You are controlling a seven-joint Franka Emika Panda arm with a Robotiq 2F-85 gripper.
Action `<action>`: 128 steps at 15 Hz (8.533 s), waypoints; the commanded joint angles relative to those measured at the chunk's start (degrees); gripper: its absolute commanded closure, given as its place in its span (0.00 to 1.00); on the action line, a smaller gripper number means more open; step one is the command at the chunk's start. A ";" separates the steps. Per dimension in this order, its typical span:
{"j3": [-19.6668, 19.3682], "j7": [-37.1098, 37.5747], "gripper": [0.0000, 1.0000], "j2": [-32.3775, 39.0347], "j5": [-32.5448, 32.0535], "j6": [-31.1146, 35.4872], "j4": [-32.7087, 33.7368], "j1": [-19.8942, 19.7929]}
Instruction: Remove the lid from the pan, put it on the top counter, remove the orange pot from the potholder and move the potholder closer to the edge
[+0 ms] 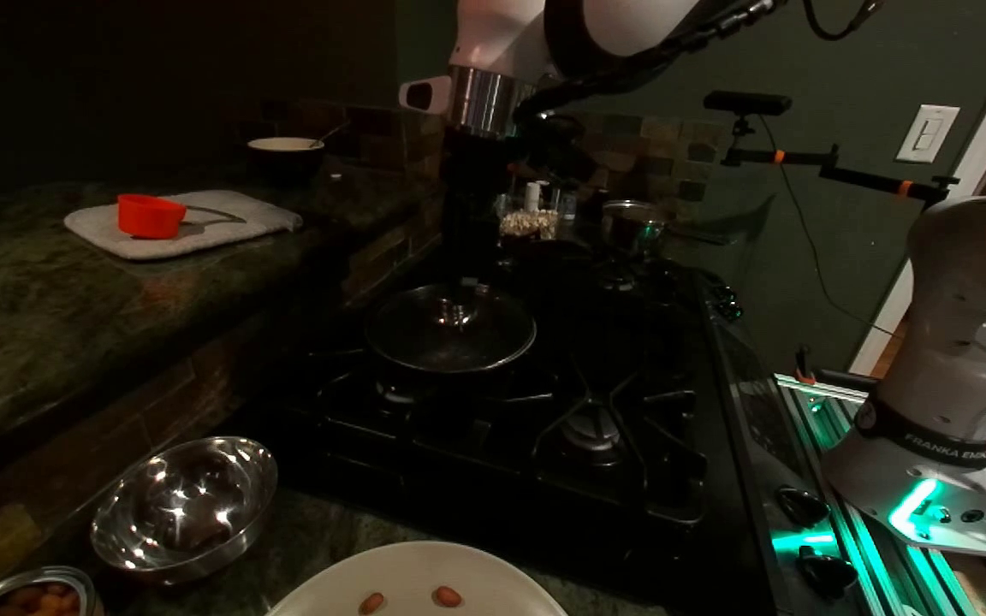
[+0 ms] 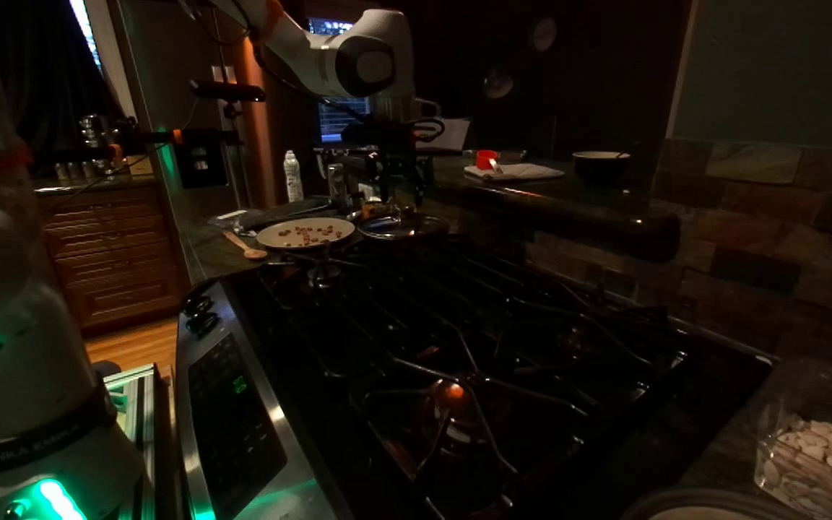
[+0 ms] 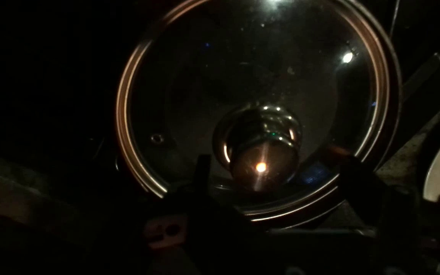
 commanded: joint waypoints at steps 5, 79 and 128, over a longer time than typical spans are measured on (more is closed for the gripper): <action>1.25 0.15 0.72 0.60 -2.17 0.70 -1.07 -1.22; 3.61 0.56 0.00 47.16 -0.11 -25.72 88.90 -4.60; 12.42 -44.14 1.00 57.78 2.16 -13.42 89.83 -5.87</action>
